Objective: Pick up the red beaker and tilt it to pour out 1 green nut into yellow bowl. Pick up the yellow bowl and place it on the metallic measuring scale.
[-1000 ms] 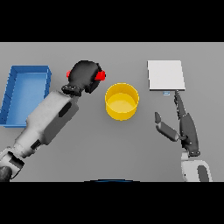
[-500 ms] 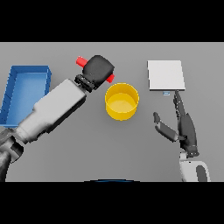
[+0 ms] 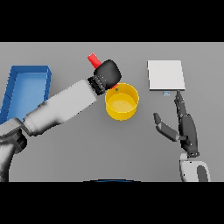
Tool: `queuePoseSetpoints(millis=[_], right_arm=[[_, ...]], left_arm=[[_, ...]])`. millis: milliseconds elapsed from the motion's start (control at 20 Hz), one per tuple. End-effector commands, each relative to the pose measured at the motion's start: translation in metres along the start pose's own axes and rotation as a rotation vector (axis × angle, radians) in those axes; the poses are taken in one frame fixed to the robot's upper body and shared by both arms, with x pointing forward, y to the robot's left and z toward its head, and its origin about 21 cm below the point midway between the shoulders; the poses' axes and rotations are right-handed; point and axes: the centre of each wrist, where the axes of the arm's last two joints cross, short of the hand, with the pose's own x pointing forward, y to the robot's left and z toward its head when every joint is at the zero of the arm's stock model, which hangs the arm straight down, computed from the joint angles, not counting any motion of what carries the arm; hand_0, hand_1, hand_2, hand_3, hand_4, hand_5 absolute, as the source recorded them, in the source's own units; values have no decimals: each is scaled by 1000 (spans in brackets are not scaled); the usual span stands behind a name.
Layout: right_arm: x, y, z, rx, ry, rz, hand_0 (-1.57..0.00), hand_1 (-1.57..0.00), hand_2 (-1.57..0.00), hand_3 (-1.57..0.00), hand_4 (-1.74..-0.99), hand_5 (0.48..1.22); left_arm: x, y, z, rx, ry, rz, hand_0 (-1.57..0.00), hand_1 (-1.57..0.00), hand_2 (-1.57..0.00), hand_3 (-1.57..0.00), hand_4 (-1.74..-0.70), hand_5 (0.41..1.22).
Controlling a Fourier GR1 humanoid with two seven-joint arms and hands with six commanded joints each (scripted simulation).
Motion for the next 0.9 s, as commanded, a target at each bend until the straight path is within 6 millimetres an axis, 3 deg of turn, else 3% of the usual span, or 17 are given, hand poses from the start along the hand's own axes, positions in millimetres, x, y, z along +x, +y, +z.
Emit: queuePoseSetpoints(millis=[0,600,750,850], right_arm=[[1,3,1,-2,6,-1,1,1,1,1,-1286,618],[-3,2,1,-13,14,54,1,1,1,1,-1206,591],[-7,5,1,-13,11,70,1,1,1,1,-1210,594],[-4,5,-1,-14,10,73,1,1,1,1,-1206,592]], left_arm=[[-2,-1,0,4,-6,-40,-1571,-1571,-1571,-1551,-1738,1221],[4,30,-13,-56,-72,-403,-1571,-1571,-1571,-1570,-1735,1221],[-1,33,-16,-43,-70,-461,-1571,-1571,-1571,-1570,-1734,1221],[-10,49,-13,-43,-63,-477,-1571,-1571,-1571,-1571,-1731,1221]])
